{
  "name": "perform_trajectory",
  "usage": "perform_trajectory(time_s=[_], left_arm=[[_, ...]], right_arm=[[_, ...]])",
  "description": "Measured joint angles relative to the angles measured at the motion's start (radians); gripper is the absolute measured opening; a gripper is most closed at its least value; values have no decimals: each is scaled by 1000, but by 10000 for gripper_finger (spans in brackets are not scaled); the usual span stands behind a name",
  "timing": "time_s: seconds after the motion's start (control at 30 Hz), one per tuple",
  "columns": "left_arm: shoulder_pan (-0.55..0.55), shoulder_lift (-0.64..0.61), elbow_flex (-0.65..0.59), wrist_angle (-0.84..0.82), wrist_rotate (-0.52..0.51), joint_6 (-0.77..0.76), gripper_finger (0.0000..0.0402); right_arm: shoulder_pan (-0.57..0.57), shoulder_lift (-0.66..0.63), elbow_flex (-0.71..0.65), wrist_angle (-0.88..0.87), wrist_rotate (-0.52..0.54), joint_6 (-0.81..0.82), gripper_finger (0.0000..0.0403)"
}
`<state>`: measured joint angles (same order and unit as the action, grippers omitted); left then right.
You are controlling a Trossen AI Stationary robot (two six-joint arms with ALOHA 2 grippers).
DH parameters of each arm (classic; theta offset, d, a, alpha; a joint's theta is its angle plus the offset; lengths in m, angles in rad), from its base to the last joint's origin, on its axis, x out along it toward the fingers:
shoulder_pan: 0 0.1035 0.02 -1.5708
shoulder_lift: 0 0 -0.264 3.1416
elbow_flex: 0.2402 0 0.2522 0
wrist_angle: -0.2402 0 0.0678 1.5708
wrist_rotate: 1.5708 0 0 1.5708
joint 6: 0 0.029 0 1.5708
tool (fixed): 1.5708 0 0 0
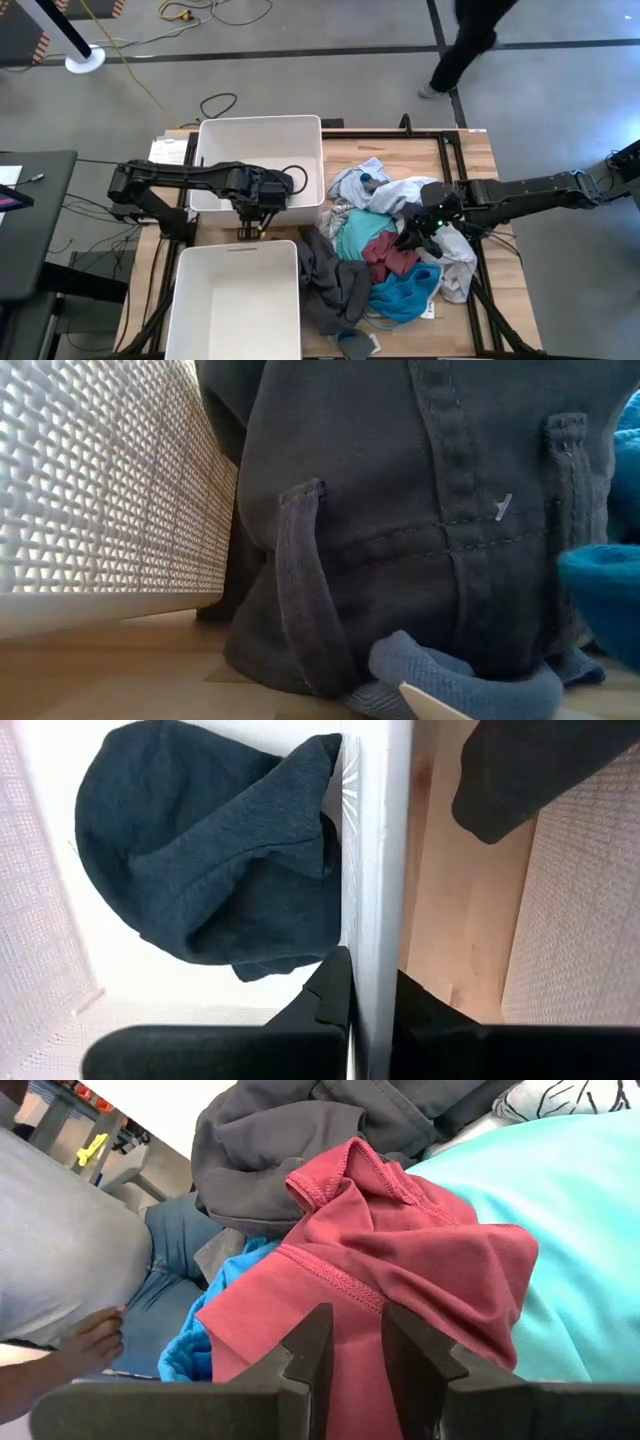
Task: Sort clothes
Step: Adjust the white laundry bins
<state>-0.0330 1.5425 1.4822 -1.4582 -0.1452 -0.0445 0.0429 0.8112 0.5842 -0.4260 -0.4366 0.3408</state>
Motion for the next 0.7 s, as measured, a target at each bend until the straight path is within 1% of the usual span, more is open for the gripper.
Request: perform_trajectory(time_s=[0.7], left_arm=[[-4, 0, 0, 16, 2, 8, 3]], right_arm=[[0, 0, 0, 0, 0, 0, 107]])
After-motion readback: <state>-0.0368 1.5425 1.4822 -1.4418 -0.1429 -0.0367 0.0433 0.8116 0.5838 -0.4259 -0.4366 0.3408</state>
